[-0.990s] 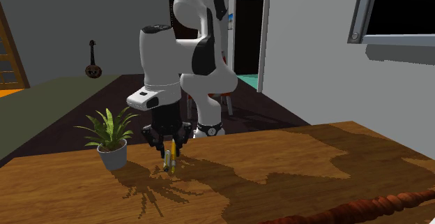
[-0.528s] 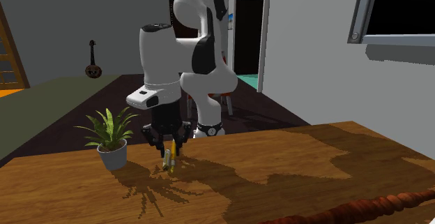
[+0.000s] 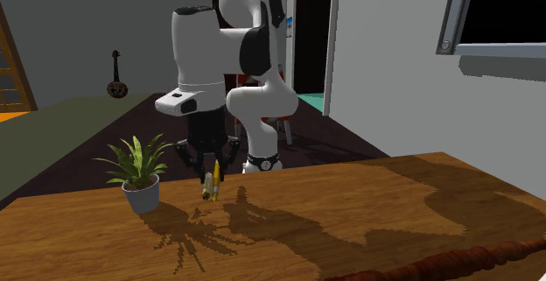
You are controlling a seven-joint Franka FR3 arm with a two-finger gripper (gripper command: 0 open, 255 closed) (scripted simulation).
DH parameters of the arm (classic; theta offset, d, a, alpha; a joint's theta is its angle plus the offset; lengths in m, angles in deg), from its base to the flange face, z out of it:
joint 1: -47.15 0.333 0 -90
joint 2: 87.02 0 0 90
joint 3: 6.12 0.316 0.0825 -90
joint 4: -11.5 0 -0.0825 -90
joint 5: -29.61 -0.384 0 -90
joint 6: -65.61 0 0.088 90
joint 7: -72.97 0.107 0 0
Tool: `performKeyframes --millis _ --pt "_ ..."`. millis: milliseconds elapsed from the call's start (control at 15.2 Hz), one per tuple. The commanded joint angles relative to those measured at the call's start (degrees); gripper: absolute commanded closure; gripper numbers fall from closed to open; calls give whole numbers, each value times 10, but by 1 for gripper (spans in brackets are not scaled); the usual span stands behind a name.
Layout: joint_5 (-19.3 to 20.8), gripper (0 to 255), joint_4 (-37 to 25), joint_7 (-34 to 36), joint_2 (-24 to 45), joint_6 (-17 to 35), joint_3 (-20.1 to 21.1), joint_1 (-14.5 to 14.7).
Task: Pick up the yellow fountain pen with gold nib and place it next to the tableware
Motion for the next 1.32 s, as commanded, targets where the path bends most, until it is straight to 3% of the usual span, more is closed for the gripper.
performKeyframes --millis 0,1254 --pt "-1 255 -9 -1 -10 -19 2 -1" --pt "-16 255 -132 -2 -46 -178 23 4"
